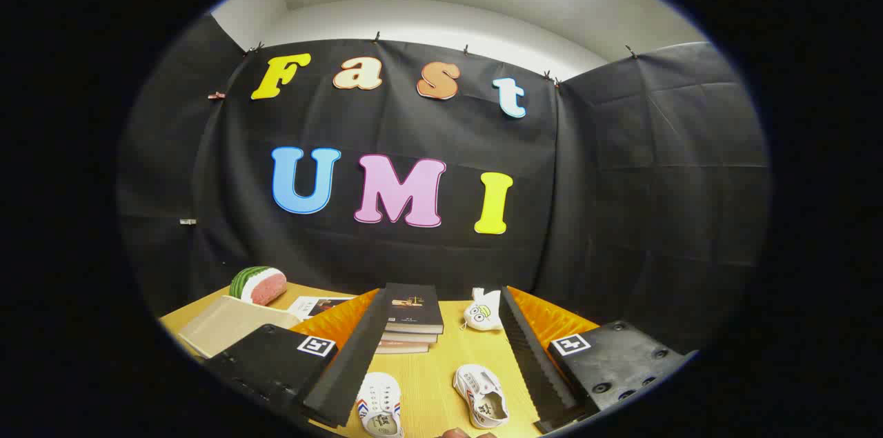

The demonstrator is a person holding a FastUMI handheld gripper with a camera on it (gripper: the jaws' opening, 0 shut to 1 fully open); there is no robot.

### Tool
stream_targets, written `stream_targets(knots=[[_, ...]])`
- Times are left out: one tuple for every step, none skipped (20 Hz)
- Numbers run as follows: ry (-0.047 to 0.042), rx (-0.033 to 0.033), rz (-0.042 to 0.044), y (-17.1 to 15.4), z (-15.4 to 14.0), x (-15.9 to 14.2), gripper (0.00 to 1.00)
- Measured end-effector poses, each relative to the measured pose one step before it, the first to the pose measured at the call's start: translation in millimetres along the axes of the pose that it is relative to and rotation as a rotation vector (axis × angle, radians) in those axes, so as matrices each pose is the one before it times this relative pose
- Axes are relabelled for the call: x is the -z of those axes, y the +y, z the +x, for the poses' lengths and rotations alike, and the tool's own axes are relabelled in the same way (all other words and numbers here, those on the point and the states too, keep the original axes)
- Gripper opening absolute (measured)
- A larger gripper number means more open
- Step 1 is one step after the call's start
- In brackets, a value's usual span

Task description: Open the storage box then place both shoes into the box .Put the left shoe in first, then the right shoe, with the right side of both shoes facing outward in a uniform manner.

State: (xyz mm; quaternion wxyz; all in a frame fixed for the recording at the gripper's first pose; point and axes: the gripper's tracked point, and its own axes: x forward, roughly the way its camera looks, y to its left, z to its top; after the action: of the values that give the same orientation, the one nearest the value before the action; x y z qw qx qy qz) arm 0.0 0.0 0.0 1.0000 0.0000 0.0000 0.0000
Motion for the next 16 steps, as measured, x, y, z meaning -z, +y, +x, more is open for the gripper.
stream_targets(knots=[[0.00214, 0.00279, 0.00382, -1.09, -2.34, -0.47, 0.97], [-0.00149, 0.00453, 0.00601, -1.87, -1.27, -1.79, 0.97], [-0.00333, 0.00512, 0.00471, -2.22, -0.45, -2.16, 0.97], [0.00095, 0.00327, 0.0014, -1.41, -0.67, -0.3, 0.97], [0.00152, 0.0023, -0.00037, -0.81, -1.88, 1.04, 0.97], [0.00244, 0.00211, -0.00132, -1.05, -0.98, 0.56, 0.97], [0.003, 0.00216, 0.00066, -1.72, -1.6, 1.14, 0.97], [0.00265, 0.00342, 0.00371, -1.11, -0.5, 0.54, 0.97], [0.00228, 0.00344, 0.00466, -1.11, -0.63, 0.36, 0.97], [0.00483, 0.00423, 0.00315, -0.64, 0.47, 1.55, 0.97], [0.00555, 0.00246, 0.00269, -0.79, 0.61, 1.91, 0.97], [0.00541, 0.00165, 0.00122, -0.18, 0.79, 0.58, 0.97], [0.00163, 0.00253, 0.00143, -1.03, 0.14, 0.18, 0.97], [0.00098, 0.0011, 0.00131, -0.24, 0.53, -0.37, 0.97], [0.0, -0.00052, 0.00217, -0.41, 0.63, -1.1, 0.97], [0.00106, -0.00123, 0.00334, -0.59, 1.48, 0.18, 0.97]])
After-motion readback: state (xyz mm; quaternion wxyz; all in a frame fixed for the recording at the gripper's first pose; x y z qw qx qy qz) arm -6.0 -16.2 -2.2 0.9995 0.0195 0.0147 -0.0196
